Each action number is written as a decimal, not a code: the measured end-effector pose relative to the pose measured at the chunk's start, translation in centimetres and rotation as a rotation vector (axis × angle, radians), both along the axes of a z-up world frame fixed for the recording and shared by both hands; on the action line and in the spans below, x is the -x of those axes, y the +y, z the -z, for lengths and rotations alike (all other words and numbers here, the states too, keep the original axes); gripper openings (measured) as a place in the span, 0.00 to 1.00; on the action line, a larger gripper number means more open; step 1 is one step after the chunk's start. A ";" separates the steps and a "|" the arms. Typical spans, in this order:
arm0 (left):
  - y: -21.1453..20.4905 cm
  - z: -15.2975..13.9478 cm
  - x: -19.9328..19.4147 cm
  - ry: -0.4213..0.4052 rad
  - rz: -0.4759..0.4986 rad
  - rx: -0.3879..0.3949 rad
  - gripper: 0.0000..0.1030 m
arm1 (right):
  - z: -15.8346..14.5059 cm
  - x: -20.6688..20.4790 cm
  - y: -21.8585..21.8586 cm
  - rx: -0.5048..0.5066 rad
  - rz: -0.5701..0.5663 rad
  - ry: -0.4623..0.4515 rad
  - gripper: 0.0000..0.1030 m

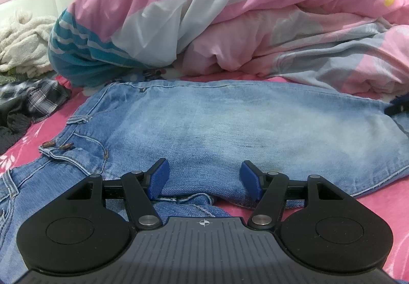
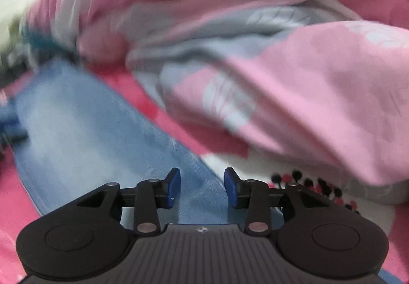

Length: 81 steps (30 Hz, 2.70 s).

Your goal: Fold clothes

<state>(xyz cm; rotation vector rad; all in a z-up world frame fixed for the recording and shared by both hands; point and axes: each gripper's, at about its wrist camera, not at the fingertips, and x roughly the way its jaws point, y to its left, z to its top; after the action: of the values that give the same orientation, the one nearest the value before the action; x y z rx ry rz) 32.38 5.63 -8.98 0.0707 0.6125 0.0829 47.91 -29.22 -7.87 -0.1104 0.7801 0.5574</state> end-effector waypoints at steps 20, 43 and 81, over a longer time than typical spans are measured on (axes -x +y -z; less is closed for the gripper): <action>-0.1 0.0 0.0 -0.001 0.002 -0.012 0.61 | 0.2 -0.6 -0.4 -0.043 -0.008 0.039 0.42; -0.4 0.2 0.1 -0.004 -0.001 -0.023 0.62 | 1.2 4.1 4.4 0.271 -0.039 -0.120 0.30; -6.9 0.5 -0.4 0.010 0.103 -0.096 0.68 | -0.5 10.8 -18.3 0.085 0.568 -0.054 0.03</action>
<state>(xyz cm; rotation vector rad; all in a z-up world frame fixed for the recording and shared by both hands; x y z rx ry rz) 32.82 -1.31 -9.46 0.1955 0.6141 0.0126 37.12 -47.48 -7.41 0.0202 0.7413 -0.0171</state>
